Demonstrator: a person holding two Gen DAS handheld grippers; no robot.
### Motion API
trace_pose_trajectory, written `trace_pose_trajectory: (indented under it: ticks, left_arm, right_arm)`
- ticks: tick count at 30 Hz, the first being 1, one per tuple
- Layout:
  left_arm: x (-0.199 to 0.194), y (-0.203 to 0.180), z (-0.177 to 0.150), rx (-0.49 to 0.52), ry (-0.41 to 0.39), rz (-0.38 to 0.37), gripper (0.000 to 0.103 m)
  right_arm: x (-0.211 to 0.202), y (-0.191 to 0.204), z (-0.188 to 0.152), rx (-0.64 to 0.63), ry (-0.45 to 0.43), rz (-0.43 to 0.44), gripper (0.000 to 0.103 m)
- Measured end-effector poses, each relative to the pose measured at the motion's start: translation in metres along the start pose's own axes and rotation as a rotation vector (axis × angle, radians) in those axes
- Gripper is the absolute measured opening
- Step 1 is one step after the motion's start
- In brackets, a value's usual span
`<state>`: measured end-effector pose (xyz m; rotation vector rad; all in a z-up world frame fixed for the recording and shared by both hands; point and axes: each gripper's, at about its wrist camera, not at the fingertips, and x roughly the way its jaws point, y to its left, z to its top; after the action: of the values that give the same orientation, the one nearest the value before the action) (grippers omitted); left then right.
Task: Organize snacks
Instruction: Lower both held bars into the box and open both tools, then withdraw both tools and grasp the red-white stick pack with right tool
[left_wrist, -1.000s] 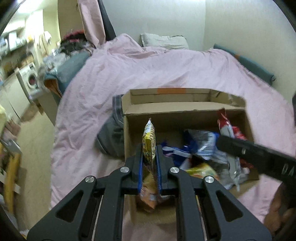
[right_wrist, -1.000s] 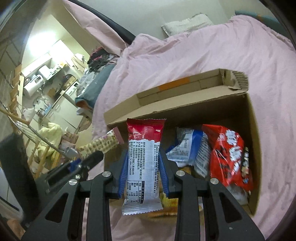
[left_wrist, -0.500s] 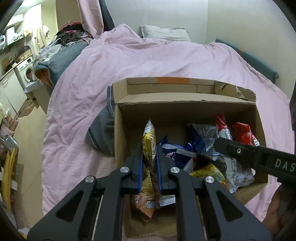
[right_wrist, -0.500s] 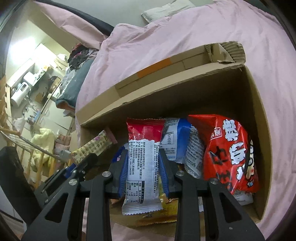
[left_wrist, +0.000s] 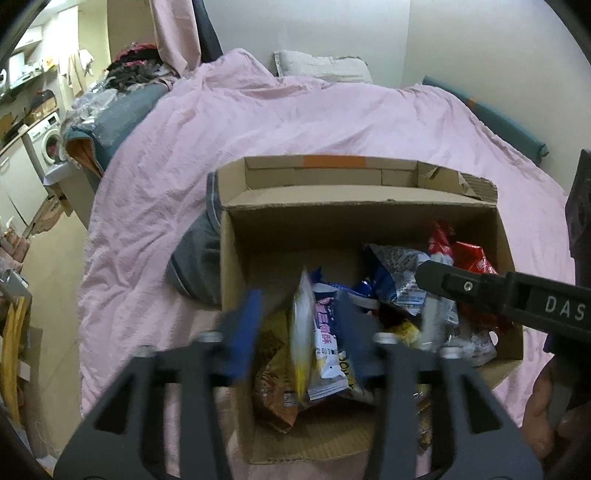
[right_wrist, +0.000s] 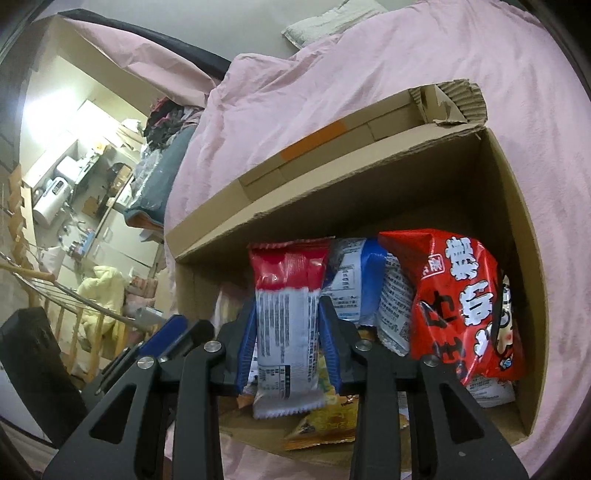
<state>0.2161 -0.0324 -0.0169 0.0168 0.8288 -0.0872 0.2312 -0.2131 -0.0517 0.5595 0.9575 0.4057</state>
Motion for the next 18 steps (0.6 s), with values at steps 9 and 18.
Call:
trace_pose_trajectory:
  ticks: [9,18]
  left_arm:
    - [-0.012,0.01,0.002,-0.039,-0.041,0.014,0.083]
    - [-0.017,0.011,-0.003,-0.036,-0.033,0.021,0.083]
  right_arm:
    - [-0.017,0.004,0.004,-0.022,-0.078,-0.015,0.077]
    - [-0.027,0.008,0.006,-0.047,-0.086,-0.023,0.077]
